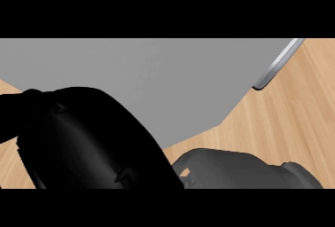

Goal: Pick up the wine, place it into the cabinet and close the cabinet

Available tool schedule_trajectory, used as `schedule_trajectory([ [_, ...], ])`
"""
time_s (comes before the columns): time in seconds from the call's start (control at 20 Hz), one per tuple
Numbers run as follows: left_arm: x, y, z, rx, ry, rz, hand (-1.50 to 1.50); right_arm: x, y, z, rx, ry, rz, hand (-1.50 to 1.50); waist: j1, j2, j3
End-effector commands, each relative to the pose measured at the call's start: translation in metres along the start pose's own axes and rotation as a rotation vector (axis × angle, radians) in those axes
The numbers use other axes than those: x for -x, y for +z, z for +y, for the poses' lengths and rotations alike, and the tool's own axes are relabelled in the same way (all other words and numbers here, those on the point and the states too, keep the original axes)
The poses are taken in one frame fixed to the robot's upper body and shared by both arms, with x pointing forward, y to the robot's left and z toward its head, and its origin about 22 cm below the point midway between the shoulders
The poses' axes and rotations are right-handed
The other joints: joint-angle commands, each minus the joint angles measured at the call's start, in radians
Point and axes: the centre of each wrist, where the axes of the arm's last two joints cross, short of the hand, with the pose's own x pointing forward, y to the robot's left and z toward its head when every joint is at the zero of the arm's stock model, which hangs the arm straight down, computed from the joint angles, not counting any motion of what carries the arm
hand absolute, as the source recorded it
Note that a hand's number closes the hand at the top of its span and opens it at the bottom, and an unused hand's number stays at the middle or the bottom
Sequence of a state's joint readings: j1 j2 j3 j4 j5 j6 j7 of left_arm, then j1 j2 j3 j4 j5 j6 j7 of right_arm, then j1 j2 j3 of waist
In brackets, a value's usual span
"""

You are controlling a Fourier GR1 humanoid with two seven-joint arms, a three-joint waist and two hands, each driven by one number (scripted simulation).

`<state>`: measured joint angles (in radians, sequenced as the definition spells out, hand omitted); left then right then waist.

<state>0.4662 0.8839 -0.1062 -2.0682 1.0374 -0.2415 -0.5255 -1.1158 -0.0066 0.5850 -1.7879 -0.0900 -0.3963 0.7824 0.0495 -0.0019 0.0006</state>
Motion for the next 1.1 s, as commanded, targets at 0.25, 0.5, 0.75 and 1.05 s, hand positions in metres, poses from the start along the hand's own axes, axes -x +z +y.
schedule_trajectory([
  [0.25,-0.019,0.001,0.02,0.034,-0.006,-0.004,1.5,0.021,-0.086,-0.026,0.157,-0.014,0.077,1.5,0.017,0.011,-0.004],
  [0.5,-0.026,0.0,0.031,0.013,-0.003,-0.013,1.5,0.069,-0.106,-0.058,0.247,0.004,0.116,1.5,-0.003,0.013,-0.002],
  [0.75,-0.035,-0.006,0.029,0.011,-0.013,-0.037,1.5,0.106,-0.109,-0.074,0.28,0.067,0.176,1.5,0.004,0.018,-0.003],
  [1.05,-0.043,-0.014,0.025,0.004,-0.033,-0.03,1.5,0.138,-0.096,-0.111,0.314,0.126,0.196,1.5,0.003,0.03,0.0],
])
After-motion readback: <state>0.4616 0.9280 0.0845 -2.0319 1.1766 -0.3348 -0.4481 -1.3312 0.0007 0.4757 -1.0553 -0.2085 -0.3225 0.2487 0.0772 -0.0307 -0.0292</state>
